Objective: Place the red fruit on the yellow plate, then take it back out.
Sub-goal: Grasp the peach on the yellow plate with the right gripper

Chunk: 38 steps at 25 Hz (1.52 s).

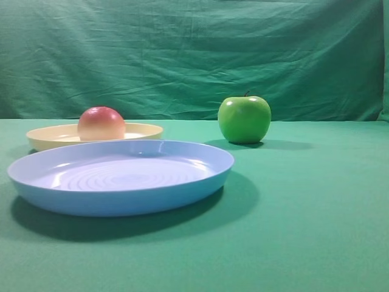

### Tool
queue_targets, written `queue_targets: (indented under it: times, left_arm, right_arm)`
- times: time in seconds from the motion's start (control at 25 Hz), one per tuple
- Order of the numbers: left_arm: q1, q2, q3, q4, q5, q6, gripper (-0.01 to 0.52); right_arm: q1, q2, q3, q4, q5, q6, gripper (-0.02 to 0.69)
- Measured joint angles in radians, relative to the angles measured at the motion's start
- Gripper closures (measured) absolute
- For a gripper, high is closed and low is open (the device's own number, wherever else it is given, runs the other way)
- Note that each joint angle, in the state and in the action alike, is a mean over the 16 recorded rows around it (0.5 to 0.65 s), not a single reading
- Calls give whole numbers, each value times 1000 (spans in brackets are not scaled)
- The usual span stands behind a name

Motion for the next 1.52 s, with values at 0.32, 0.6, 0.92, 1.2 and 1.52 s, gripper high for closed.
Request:
queue_targets:
  times: [0.32,0.6,0.92,1.2,1.52]
  left_arm:
    - [0,0,0,0,0,0,514]
    - [0,0,0,0,0,0,514]
    - [0,0,0,0,0,0,514]
    - [0,0,0,0,0,0,514]
    - [0,0,0,0,0,0,514]
  right_arm:
    - [0,0,2,7,23,1,665]
    - [0,0,2,12,-30,0,665]
    - [13,34,-58,25,-131,-1,665]
    - [80,181,-264,34,-76,-4,665]
    - [251,487,-580,35,148,-35,665]
